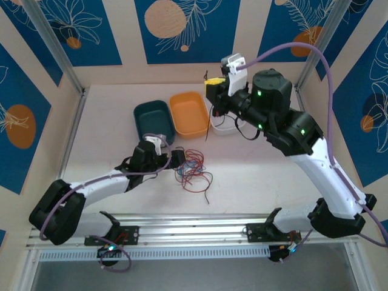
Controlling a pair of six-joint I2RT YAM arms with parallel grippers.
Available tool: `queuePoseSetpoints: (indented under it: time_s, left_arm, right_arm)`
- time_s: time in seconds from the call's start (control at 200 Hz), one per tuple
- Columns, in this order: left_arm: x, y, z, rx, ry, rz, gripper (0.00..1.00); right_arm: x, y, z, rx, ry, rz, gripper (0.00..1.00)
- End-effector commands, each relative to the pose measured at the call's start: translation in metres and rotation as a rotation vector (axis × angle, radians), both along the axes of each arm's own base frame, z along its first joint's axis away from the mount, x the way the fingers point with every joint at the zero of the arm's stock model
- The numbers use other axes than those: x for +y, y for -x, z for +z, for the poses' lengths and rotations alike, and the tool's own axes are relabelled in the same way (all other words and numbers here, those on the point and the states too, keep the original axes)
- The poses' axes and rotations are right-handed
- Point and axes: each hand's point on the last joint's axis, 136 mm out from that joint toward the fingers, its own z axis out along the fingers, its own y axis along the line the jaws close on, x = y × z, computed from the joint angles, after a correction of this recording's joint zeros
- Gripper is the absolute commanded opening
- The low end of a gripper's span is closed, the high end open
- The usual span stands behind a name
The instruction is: Untangle the cables
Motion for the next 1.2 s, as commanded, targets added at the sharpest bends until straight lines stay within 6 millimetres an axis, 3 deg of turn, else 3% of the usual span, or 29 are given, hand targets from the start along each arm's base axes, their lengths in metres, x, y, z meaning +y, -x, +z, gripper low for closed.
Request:
queuePoseSetpoints:
  time_s: [0.0,0.255,0.49,0.91,1.195]
  left_arm:
    - [0.014,-0.005,0.015,-0.038,-0.033,0.06,1.0]
    - [0.047,0.0,0.026,-0.082,-0.117,0.173,1.0]
    - [0.06,0.006,0.025,-0.075,-0.164,0.199,1.0]
    - [0.07,0.007,0.026,-0.084,-0.183,0.24,1.0]
    - [0.065,0.006,0.022,-0.076,-0.178,0.219,1.0]
  right_arm:
    - [-0.011,-0.027,-0.02,0.102,0.017,-0.064,0.0]
    - [-0.032,-0.098,-0.063,0.197,0.066,-0.189,0.0]
    - [-0.057,-0.153,-0.102,0.281,0.084,-0.284,0.0]
    - [-0.082,-0.203,-0.162,0.402,0.126,-0.366,0.0]
    - [-0.087,-0.243,-0.223,0.478,0.219,-0.395,0.0]
